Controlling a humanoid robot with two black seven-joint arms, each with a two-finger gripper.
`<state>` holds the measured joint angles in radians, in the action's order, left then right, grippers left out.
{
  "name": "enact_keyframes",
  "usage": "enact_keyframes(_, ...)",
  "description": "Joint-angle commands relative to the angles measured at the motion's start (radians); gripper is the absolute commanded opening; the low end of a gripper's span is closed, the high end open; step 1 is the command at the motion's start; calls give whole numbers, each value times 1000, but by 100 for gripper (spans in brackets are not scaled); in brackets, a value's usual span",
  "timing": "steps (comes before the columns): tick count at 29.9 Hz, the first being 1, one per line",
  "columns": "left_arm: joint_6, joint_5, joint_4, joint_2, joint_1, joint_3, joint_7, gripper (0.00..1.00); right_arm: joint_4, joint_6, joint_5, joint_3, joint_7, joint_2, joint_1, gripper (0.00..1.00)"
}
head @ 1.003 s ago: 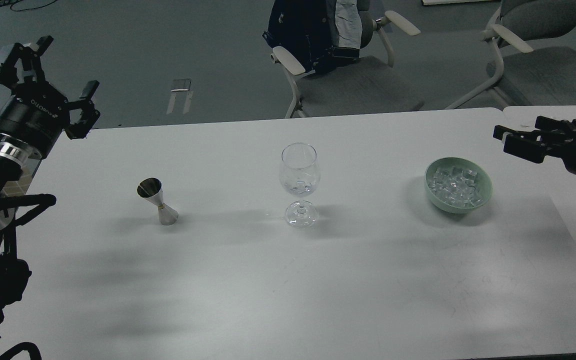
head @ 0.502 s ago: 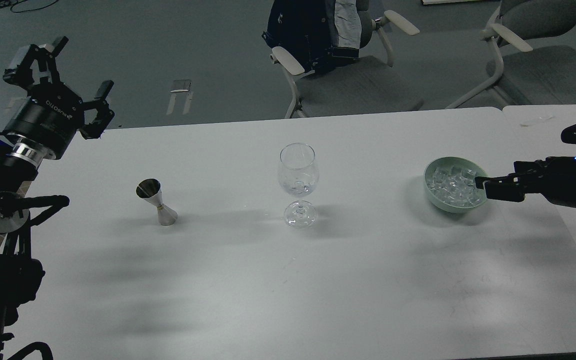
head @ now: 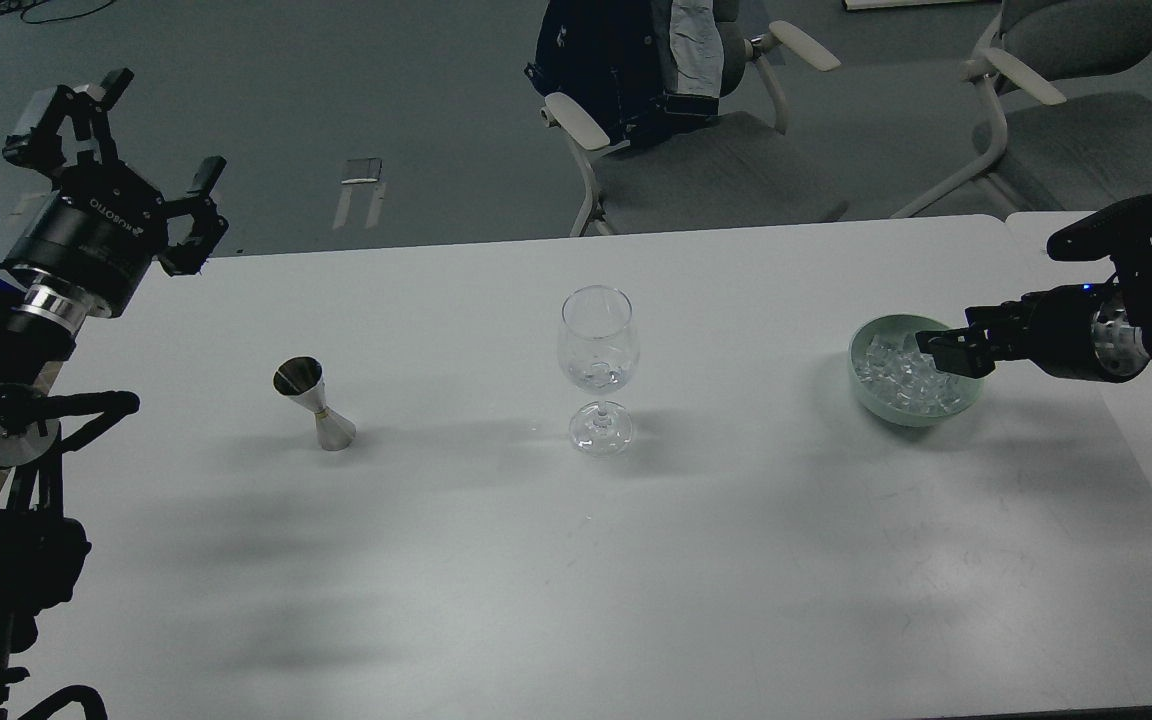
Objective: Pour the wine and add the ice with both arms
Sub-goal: 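Move the right gripper into the pale green ice bowl, then grasp ice cubes in the bowl with the right gripper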
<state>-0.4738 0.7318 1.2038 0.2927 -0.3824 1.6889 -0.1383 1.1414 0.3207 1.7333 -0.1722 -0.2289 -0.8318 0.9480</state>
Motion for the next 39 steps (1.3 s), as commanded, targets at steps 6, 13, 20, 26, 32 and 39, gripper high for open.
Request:
enact_keyframes(6, -2, 0, 0, -1, 2, 0, 13, 98, -117, 0, 0, 29, 8, 102, 2, 60)
enact_keyframes(13, -2, 0, 0, -3, 4, 0, 14, 98, -137, 0, 0, 65, 8, 108, 2, 61)
enact_keyframes(20, -2, -2, 7, -3, 4, 0, 14, 98, -152, -2, -1, 79, 13, 123, 0, 61)
enact_keyframes(26, -2, -2, 11, -1, 5, 0, 14, 98, -166, 3, -8, 82, 14, 155, 2, 61)
enact_keyframes(32, -2, -2, 11, -1, 7, 0, 14, 98, -189, 6, -11, 89, 14, 184, 2, 62)
enact_keyframes(39, -2, -2, 13, 0, 7, 0, 14, 98, -189, 35, -11, 89, 14, 183, 9, 63)
